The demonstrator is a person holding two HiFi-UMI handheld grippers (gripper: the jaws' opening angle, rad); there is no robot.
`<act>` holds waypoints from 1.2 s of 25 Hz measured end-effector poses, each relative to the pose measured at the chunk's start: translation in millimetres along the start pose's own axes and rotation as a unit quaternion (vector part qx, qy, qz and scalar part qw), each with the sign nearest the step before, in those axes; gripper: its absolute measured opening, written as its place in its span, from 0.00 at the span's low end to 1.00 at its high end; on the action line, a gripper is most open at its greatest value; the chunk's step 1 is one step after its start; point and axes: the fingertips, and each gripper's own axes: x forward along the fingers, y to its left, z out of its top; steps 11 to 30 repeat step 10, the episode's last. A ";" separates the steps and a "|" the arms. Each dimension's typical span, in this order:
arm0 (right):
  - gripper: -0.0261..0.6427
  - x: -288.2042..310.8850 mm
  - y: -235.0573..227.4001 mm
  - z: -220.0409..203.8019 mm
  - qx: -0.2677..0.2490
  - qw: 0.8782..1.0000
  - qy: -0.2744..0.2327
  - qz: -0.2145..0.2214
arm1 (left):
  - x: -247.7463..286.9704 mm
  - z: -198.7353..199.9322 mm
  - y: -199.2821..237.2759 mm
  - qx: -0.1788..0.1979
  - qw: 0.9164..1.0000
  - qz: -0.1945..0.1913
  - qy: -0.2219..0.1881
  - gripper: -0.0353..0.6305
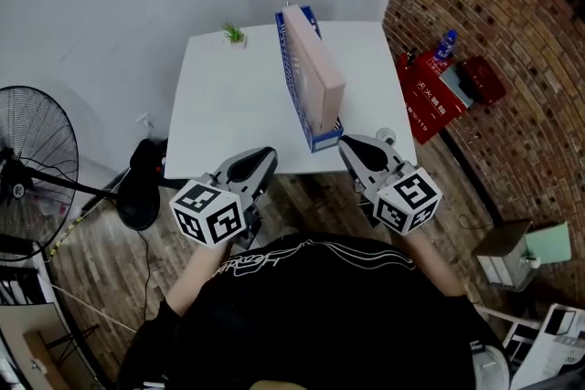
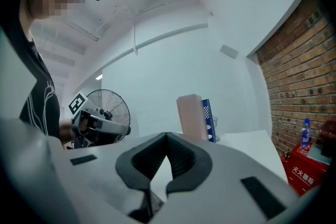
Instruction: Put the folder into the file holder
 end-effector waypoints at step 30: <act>0.04 3.2 -1.3 -6.7 0.004 1.000 0.009 -0.010 | 5.8 -0.5 5.3 0.000 1.000 -0.012 0.006 0.12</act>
